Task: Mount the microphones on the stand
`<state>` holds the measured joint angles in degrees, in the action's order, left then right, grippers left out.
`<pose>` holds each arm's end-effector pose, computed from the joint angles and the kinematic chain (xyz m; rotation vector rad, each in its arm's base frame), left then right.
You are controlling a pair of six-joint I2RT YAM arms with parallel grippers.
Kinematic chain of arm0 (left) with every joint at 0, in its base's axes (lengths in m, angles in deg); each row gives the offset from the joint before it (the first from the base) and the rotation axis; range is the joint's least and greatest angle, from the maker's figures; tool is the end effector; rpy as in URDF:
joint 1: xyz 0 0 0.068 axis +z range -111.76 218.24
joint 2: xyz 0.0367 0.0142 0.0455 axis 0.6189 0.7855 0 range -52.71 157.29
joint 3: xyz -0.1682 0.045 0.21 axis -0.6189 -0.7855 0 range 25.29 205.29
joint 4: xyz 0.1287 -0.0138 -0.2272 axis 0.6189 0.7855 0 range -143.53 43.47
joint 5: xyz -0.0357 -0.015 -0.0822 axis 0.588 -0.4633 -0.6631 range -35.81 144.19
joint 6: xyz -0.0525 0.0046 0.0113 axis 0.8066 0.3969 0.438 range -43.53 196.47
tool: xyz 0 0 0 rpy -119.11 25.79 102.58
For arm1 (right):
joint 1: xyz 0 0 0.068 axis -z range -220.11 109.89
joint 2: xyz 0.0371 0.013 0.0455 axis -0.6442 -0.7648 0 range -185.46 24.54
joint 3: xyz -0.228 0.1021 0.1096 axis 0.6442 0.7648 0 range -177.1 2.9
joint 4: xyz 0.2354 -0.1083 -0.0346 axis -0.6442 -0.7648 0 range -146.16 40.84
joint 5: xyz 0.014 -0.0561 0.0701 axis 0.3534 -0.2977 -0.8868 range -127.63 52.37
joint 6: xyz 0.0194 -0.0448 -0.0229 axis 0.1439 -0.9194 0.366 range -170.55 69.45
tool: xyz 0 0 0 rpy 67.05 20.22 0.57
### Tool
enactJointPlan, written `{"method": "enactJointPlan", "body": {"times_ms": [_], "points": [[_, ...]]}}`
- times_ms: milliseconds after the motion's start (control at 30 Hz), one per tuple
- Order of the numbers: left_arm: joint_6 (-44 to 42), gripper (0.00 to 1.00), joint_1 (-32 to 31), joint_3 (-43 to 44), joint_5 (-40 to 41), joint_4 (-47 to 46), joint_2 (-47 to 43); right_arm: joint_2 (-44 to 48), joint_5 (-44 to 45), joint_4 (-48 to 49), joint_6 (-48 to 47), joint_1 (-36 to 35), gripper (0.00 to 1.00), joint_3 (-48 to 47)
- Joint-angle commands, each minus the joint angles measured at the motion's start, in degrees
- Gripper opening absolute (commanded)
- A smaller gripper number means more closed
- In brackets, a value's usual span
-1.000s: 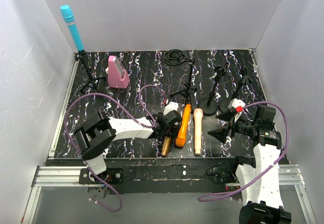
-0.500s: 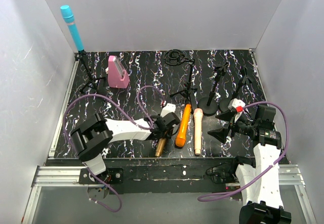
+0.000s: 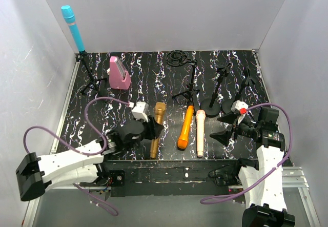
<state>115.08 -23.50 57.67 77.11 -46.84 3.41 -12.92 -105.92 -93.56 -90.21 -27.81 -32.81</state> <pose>0.1132 -0.1813 0.2348 0.1830 2.1149 -0.6530 0.1218 0.0073 0.2636 -0.9292 1.6799 0.8026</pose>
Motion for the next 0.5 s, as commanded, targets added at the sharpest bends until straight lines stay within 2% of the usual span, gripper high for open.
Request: {"method": "enactJointPlan", "body": {"times_ms": [0,100,300,467], "points": [[0.24,0.00,-0.14,-5.48,-0.33,-15.29,-9.87,0.01,-3.60,-2.18,-1.56,0.10,0.98,-0.95],[-0.55,0.00,-0.14,-6.72,-0.85,-19.34,-13.05,-0.25,-5.18,-3.93,-3.05,0.10,0.98,-1.38],[-1.43,0.00,-0.14,-4.79,-3.40,-23.56,-10.86,-0.78,-7.64,-10.17,-7.27,-0.95,0.98,-3.67],[-0.91,0.00,-0.14,-3.82,-6.65,-30.41,-7.96,-4.29,-2.74,-25.27,-21.57,-6.04,0.98,-10.86]]}}
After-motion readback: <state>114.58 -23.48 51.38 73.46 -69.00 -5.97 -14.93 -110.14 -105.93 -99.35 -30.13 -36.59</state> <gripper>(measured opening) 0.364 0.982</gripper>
